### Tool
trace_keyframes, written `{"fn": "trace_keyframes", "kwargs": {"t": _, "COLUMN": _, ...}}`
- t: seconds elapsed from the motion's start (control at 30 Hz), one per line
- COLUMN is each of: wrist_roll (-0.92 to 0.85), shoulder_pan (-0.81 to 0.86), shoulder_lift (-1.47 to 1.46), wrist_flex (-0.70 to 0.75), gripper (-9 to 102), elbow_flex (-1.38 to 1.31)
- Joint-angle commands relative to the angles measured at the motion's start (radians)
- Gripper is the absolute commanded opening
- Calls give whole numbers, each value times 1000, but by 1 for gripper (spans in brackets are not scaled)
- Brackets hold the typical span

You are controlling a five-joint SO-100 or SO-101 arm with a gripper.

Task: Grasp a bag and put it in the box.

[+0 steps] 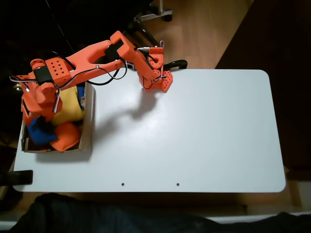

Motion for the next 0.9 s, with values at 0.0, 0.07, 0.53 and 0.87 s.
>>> {"fn": "trace_keyframes", "kwargs": {"t": 0.0, "wrist_roll": -8, "shoulder_pan": 5, "shoulder_lift": 26, "wrist_flex": -12, "gripper": 33, "elbow_flex": -14}}
{"fn": "trace_keyframes", "kwargs": {"t": 0.07, "wrist_roll": -8, "shoulder_pan": 2, "shoulder_lift": 37, "wrist_flex": -12, "gripper": 36, "elbow_flex": 2}}
{"fn": "trace_keyframes", "kwargs": {"t": 0.53, "wrist_roll": -15, "shoulder_pan": -26, "shoulder_lift": 176, "wrist_flex": -18, "gripper": 55, "elbow_flex": 190}}
{"fn": "trace_keyframes", "kwargs": {"t": 0.87, "wrist_roll": 2, "shoulder_pan": -48, "shoulder_lift": 276, "wrist_flex": -28, "gripper": 61, "elbow_flex": 275}}
